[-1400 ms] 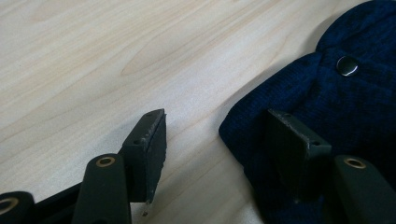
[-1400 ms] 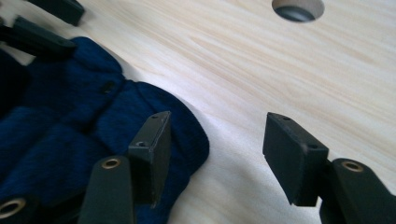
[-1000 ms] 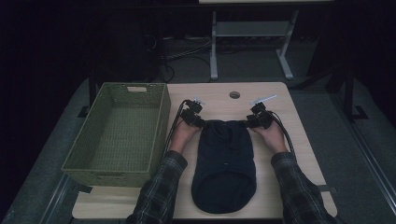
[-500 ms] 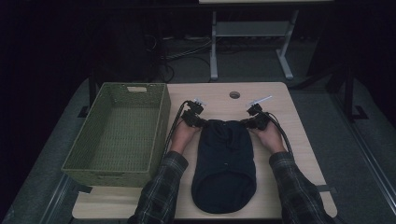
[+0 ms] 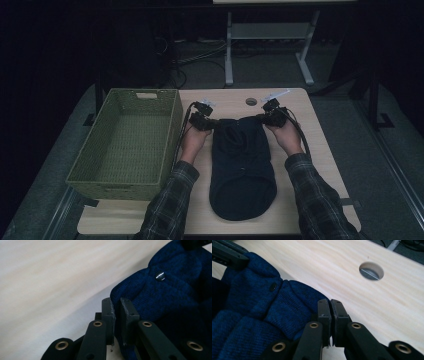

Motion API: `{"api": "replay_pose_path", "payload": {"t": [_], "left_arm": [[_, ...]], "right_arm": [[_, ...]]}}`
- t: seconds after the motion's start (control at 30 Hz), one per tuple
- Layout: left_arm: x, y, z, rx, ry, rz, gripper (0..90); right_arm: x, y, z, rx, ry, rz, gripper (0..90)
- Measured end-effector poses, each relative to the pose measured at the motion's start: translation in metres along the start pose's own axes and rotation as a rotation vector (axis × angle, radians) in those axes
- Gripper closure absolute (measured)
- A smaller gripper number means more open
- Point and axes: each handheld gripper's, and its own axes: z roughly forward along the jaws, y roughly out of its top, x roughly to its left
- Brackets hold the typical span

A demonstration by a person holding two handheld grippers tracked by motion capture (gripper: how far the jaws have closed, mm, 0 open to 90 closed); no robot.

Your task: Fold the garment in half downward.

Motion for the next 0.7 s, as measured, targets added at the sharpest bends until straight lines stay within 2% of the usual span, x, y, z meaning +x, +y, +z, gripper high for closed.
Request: {"api": "replay_pose_path", "payload": {"t": [0.13, 0.33, 0.5, 0.6, 0.7], "left_arm": [[-0.001, 0.011, -0.015, -0.056, 0.029, 0.004, 82.5], [-0.009, 0.026, -0.035, -0.139, 0.066, 0.038, 82.2], [-0.020, 0.027, -0.043, -0.155, 0.078, 0.095, 82.1], [-0.024, 0.021, -0.047, -0.168, 0.073, 0.106, 82.0], [-0.030, 0.016, -0.052, -0.176, 0.071, 0.124, 81.8]], "right_arm": [[0.002, 0.014, -0.016, -0.061, -0.006, -0.016, 87.0], [0.004, 0.027, -0.041, -0.134, -0.019, -0.033, 87.0], [0.006, 0.018, -0.050, -0.150, -0.003, -0.046, 86.9], [0.007, 0.009, -0.054, -0.173, 0.029, -0.030, 86.9], [0.010, 0.002, -0.059, -0.191, 0.040, -0.032, 86.8]]}}
